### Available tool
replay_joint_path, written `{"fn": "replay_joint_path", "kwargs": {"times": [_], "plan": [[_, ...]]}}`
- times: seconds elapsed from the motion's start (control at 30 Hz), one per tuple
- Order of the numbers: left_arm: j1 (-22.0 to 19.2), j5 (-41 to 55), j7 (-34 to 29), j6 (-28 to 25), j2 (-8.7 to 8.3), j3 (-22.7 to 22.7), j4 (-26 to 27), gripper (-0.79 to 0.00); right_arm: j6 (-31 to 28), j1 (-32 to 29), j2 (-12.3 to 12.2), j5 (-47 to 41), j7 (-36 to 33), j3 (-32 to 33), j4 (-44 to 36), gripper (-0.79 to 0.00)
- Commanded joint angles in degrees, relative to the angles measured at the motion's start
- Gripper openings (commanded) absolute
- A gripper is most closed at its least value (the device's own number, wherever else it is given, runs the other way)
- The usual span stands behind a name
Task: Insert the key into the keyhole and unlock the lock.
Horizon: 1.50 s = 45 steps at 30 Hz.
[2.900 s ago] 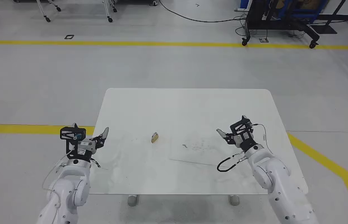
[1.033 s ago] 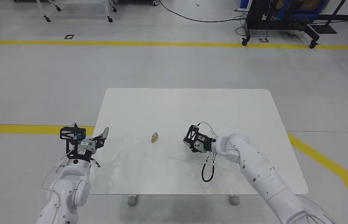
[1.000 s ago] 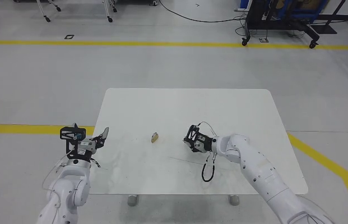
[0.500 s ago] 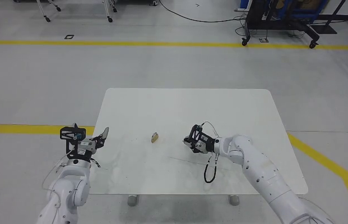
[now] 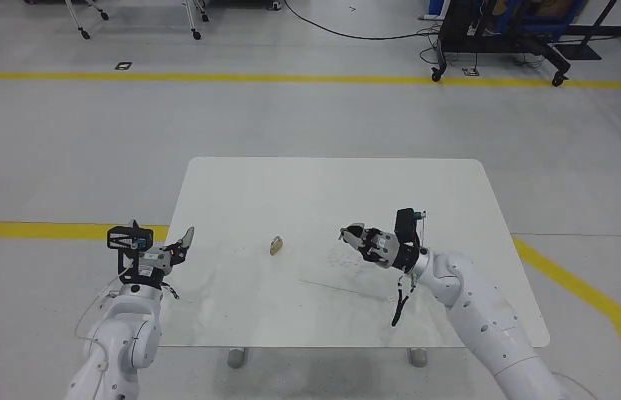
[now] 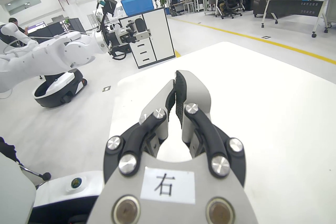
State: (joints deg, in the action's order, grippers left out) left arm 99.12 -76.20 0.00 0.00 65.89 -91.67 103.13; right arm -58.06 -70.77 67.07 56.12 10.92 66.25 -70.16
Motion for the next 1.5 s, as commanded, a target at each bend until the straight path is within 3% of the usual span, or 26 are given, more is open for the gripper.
{"fn": "replay_joint_path", "kwargs": {"times": [0.0, 0.33, 0.5, 0.67, 0.87, 0.9, 1.47], "plan": [[0.0, 0.0, 0.0, 0.0, 0.00, 0.0, 0.0, 0.000, 0.1, 0.0, 0.0, 0.1, -0.1, 0.0, -0.1, -0.785], [-0.7, 2.0, 0.0, -1.7, 0.19, 1.2, 0.7, 0.000, 0.1, 0.0, 0.0, 0.1, -0.1, 0.0, -0.1, -0.785], [-6.3, 21.2, -3.6, -12.3, 1.08, 6.1, -1.1, 0.000, 0.1, 0.0, 0.0, 0.1, -0.1, 0.0, -0.1, -0.785], [-16.1, 52.4, -19.8, -23.1, 2.10, 12.6, -9.2, 0.000, 0.1, 0.0, 0.0, 0.1, -0.1, 0.0, -0.1, -0.785], [-29.0, 85.6, -47.6, -20.6, 3.22, 20.0, -22.9, 0.000, 0.1, 0.0, 0.0, 0.1, -0.1, 0.0, -0.1, -0.785], [-30.9, 86.4, -50.2, -18.5, 3.25, 20.7, -25.5, 0.000, 0.1, 0.0, 0.0, 0.1, -0.1, 0.0, -0.1, -0.785], [-30.9, 86.4, -50.2, -18.5, 3.25, 20.7, -25.5, 0.000, 0.1, 0.0, 0.0, 0.1, -0.1, 0.0, -0.1, -0.785]]}}
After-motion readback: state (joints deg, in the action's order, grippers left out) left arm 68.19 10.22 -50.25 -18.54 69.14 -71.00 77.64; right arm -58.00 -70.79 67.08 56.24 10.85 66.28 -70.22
